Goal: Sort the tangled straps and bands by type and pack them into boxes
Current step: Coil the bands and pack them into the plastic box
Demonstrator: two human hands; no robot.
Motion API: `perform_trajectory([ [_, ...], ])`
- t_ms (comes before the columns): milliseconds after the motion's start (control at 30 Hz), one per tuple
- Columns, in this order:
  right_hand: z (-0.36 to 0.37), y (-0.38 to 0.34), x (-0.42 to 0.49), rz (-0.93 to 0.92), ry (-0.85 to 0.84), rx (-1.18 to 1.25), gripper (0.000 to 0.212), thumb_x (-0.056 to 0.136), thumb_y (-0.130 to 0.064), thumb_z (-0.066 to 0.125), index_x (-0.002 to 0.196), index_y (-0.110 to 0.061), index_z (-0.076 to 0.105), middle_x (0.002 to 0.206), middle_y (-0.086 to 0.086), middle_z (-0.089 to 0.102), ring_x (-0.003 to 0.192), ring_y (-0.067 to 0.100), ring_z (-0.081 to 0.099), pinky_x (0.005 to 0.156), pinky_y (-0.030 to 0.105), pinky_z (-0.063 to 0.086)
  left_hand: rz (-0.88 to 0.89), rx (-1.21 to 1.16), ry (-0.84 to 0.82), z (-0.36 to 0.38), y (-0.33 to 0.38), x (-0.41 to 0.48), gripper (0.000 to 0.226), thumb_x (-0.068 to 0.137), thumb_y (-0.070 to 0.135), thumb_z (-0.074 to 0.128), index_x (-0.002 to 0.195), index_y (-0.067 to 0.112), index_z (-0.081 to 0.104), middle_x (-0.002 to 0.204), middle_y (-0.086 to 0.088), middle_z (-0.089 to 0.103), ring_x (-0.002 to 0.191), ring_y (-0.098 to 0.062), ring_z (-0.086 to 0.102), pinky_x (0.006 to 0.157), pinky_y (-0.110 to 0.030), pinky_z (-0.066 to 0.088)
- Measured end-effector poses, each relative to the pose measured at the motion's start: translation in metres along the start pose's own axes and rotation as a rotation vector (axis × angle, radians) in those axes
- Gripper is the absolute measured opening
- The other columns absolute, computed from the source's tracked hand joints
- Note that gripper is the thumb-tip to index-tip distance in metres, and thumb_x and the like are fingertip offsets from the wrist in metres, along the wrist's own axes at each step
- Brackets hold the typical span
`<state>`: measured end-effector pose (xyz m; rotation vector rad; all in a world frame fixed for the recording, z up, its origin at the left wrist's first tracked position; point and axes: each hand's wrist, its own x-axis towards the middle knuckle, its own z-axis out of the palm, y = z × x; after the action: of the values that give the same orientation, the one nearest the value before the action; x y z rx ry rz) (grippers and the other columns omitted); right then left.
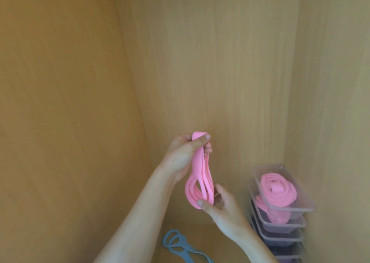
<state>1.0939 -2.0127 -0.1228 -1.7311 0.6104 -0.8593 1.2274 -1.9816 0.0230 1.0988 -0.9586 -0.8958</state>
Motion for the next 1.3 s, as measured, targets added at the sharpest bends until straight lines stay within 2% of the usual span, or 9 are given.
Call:
perform_trajectory([
  [100, 0.005, 0.003, 0.000, -0.015, 0.087, -0.003, 0.008, 0.093, -0.018, 0.071, 0.095, -0.025, 0.068, 0.096, 0.003, 0.068, 0.083, 0.026, 0.064, 0.070, 0.030, 0.053, -0.015, -0.028, 0.054, -0.004, 0.000, 0.003, 0.010, 0.091, 0.010, 0.070, 0.097, 0.001, 0.071, 0.075, -0.007, 0.070, 0.069, -0.017, 0.067, 0.071, -0.028, 0.056],
  [233, 0.002, 0.010, -0.001, 0.027, 0.153, 0.035, 0.012, 0.094, -0.005, 0.065, 0.095, -0.015, 0.070, 0.085, 0.009, 0.072, 0.077, 0.034, 0.068, 0.069, 0.050, 0.056, -0.055, 0.132, 0.175, -0.024, -0.006, 0.008, 0.023, 0.092, 0.019, 0.072, 0.100, -0.002, 0.074, 0.086, -0.014, 0.076, 0.074, -0.020, 0.073, 0.067, -0.026, 0.060],
  [400, -0.006, 0.014, -0.008, 0.112, 0.062, 0.090, 0.016, 0.095, -0.003, 0.063, 0.094, -0.016, 0.073, 0.083, 0.006, 0.075, 0.062, 0.025, 0.067, 0.058, 0.039, 0.057, -0.128, 0.479, 0.403, -0.065, -0.043, 0.015, 0.036, 0.085, 0.033, 0.079, 0.078, -0.002, 0.072, 0.083, -0.015, 0.075, 0.069, -0.023, 0.073, 0.062, -0.029, 0.059],
  [533, -0.010, 0.008, -0.015, 0.123, -0.018, 0.182, 0.027, 0.095, -0.001, 0.061, 0.089, -0.021, 0.078, 0.080, 0.009, 0.073, 0.069, 0.023, 0.070, 0.058, 0.035, 0.058, -0.236, 0.831, 0.386, -0.082, -0.086, 0.009, 0.053, 0.082, 0.051, 0.076, 0.051, 0.014, 0.055, 0.050, -0.001, 0.048, 0.048, -0.018, 0.043, 0.055, -0.028, 0.034],
  [767, -0.022, -0.003, -0.016, 0.240, -0.170, 0.321, 0.016, 0.097, -0.009, 0.062, 0.096, -0.011, 0.078, 0.084, 0.011, 0.073, 0.074, 0.025, 0.068, 0.058, 0.034, 0.053, -0.500, 0.662, 0.167, -0.077, -0.134, -0.019, 0.076, 0.088, 0.066, 0.061, 0.092, -0.008, 0.072, 0.055, -0.005, 0.054, 0.037, -0.015, 0.048, 0.045, -0.022, 0.041],
  [900, -0.026, -0.004, -0.017, 0.282, -0.184, 0.272, 0.018, 0.084, -0.027, 0.067, 0.095, -0.018, 0.079, 0.081, 0.004, 0.072, 0.071, 0.020, 0.066, 0.057, 0.031, 0.052, -0.530, 0.604, 0.192, -0.073, -0.149, -0.033, 0.061, 0.089, 0.063, 0.061, 0.093, 0.002, 0.070, 0.075, -0.008, 0.061, 0.055, -0.017, 0.058, 0.055, -0.025, 0.047],
  [1000, -0.026, -0.002, -0.019, 0.278, -0.203, 0.262, 0.018, 0.083, -0.030, 0.064, 0.091, -0.023, 0.079, 0.079, 0.003, 0.072, 0.068, 0.022, 0.064, 0.054, 0.030, 0.049, -0.347, 0.512, 0.243, -0.072, -0.156, -0.043, 0.033, 0.092, 0.040, 0.069, 0.084, 0.010, 0.060, 0.079, -0.005, 0.062, 0.070, -0.020, 0.058, 0.068, -0.029, 0.047],
  [1167, -0.026, 0.000, -0.018, 0.270, -0.213, 0.229, 0.020, 0.084, -0.030, 0.065, 0.093, -0.022, 0.079, 0.086, 0.011, 0.075, 0.065, 0.024, 0.064, 0.053, 0.030, 0.049, -0.354, 0.275, 0.000, -0.066, -0.146, -0.066, 0.066, 0.098, 0.069, 0.036, 0.111, 0.017, 0.074, 0.108, -0.003, 0.077, 0.103, -0.018, 0.072, 0.087, -0.030, 0.057],
  [1300, -0.027, 0.000, -0.016, 0.267, -0.246, 0.221, 0.018, 0.083, -0.030, 0.065, 0.090, -0.021, 0.080, 0.078, 0.013, 0.074, 0.065, 0.027, 0.065, 0.051, 0.029, 0.050, -0.273, 0.290, -0.188, -0.063, -0.142, -0.083, 0.056, 0.088, 0.064, 0.058, 0.121, 0.020, 0.069, 0.120, -0.001, 0.073, 0.116, -0.017, 0.067, 0.101, -0.034, 0.051],
])
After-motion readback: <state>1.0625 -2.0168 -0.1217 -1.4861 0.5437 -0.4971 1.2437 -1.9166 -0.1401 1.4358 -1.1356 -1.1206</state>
